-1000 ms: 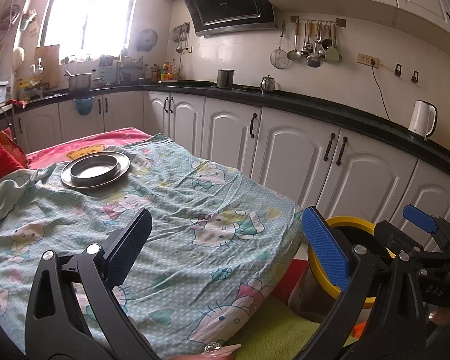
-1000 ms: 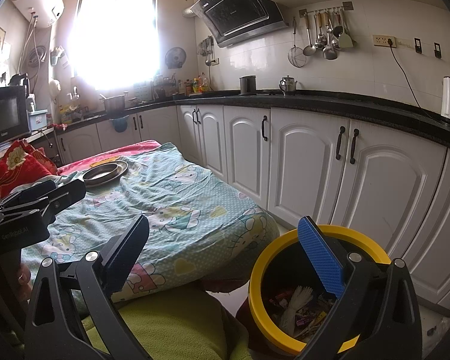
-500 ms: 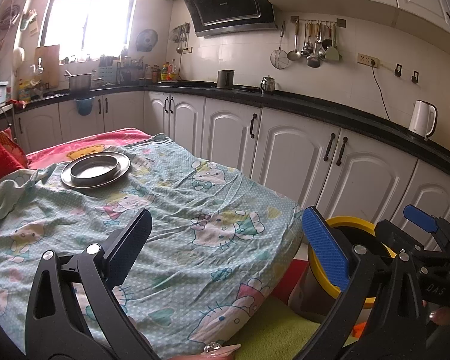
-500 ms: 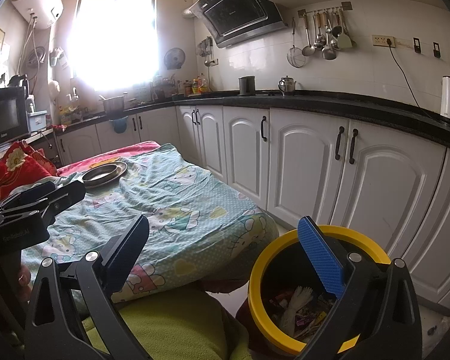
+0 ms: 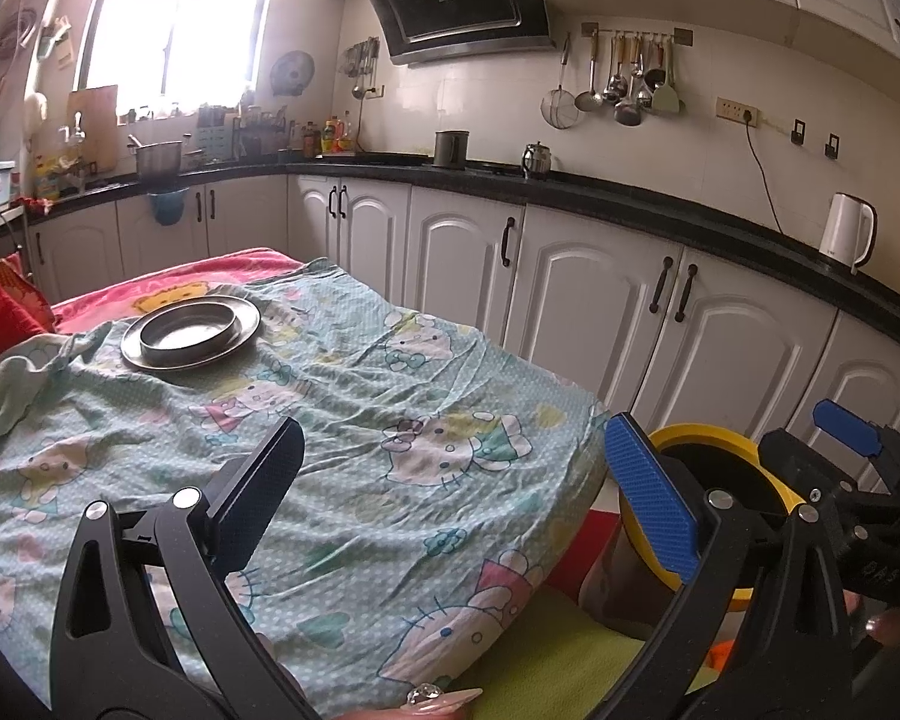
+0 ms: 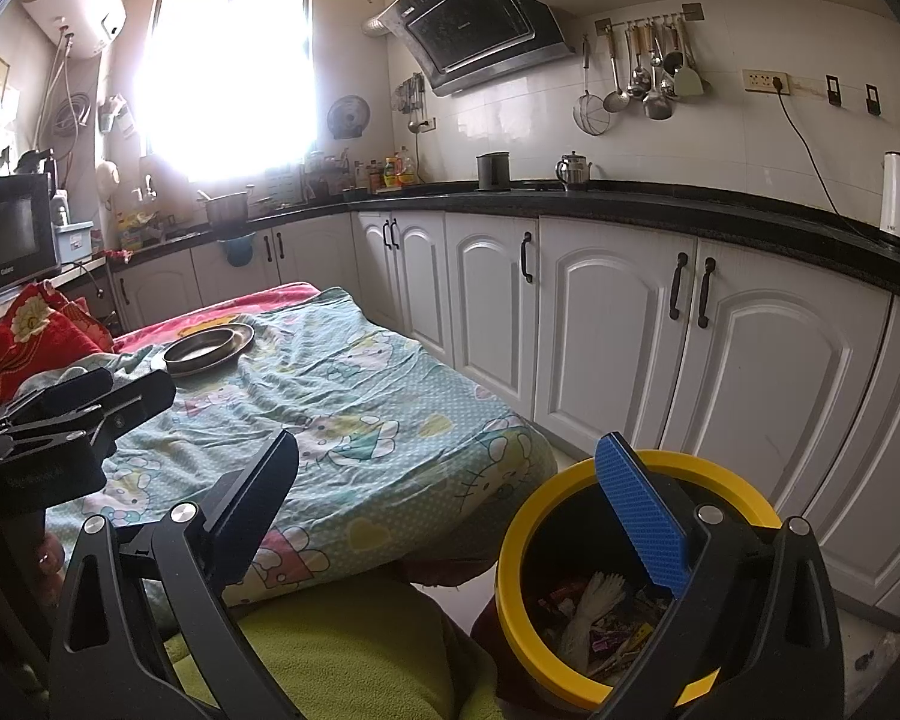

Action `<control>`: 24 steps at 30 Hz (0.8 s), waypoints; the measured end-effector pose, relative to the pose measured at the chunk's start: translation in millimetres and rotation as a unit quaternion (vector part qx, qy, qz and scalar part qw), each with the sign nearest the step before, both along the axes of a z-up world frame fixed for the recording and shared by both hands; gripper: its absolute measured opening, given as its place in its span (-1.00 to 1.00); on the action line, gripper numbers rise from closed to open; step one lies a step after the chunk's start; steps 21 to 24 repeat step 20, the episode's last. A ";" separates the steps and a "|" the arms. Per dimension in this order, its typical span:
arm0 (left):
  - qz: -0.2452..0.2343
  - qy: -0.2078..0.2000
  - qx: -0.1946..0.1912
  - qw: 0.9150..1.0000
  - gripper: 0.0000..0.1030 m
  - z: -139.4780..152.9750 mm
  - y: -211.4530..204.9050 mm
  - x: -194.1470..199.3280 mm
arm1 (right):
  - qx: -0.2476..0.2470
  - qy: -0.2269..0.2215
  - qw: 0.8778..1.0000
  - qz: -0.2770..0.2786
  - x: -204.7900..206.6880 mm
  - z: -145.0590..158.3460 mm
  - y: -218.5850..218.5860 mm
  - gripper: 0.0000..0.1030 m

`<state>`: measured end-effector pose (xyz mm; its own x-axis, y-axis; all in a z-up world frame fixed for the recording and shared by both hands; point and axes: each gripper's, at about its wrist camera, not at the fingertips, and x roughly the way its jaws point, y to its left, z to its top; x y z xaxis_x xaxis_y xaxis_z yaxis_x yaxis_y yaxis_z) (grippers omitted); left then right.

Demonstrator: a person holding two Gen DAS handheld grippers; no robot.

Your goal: Collect trash

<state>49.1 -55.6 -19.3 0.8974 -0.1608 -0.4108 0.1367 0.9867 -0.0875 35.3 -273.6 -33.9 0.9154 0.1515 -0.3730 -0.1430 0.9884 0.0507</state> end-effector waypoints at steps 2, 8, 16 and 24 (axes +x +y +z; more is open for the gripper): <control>0.002 0.004 0.000 1.000 0.79 -1.0 -0.3 1.0 | 0.000 0.000 1.000 0.000 -0.1 -0.2 -0.2 0.88; 0.012 0.025 -0.006 1.000 0.79 -5.2 3.4 7.0 | 0.002 0.000 1.000 -0.001 -0.3 1.0 -0.4 0.88; 0.133 0.085 -0.049 0.986 0.79 -14.4 110.9 10.9 | 0.007 0.001 0.999 0.046 20.8 16.7 27.0 0.88; 0.334 0.130 -0.022 0.933 0.79 -31.9 243.1 -12.1 | -0.005 0.052 0.981 0.189 61.1 25.0 136.4 0.88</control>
